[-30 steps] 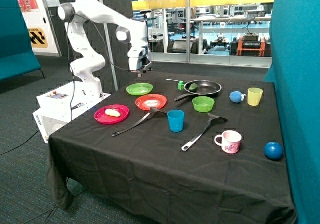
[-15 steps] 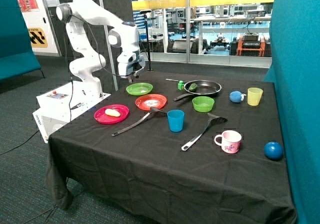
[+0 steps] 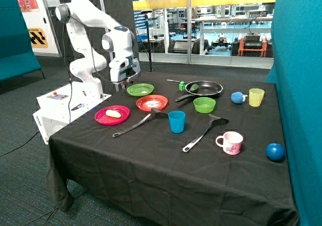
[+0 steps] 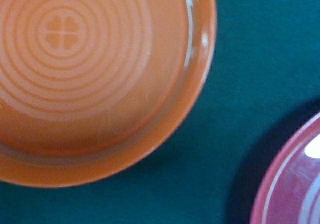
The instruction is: Cook the vegetables
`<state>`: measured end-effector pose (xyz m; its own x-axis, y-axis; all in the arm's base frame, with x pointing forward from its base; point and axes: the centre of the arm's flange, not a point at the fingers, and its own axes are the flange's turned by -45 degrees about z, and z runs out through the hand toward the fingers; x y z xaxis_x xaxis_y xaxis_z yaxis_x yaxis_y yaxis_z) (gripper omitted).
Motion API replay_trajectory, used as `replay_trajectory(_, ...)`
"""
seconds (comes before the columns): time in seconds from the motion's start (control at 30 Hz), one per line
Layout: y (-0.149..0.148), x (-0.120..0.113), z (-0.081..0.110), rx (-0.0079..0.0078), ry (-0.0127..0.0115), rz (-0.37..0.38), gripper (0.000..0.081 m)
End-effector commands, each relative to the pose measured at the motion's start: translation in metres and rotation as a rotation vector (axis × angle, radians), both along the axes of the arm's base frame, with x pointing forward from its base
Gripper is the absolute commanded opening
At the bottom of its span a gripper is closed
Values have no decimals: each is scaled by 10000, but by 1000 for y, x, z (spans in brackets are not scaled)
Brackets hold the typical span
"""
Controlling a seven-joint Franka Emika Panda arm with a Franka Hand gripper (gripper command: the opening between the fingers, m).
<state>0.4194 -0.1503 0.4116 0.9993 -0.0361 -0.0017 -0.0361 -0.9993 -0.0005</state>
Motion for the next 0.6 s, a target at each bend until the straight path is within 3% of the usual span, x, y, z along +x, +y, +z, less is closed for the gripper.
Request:
replay_trajectory(0.0,-28,-13,-7,-6,-17,-146,554)
replay_trajectory(0.57,-65,-40,-29,-6,-17,-25,545)
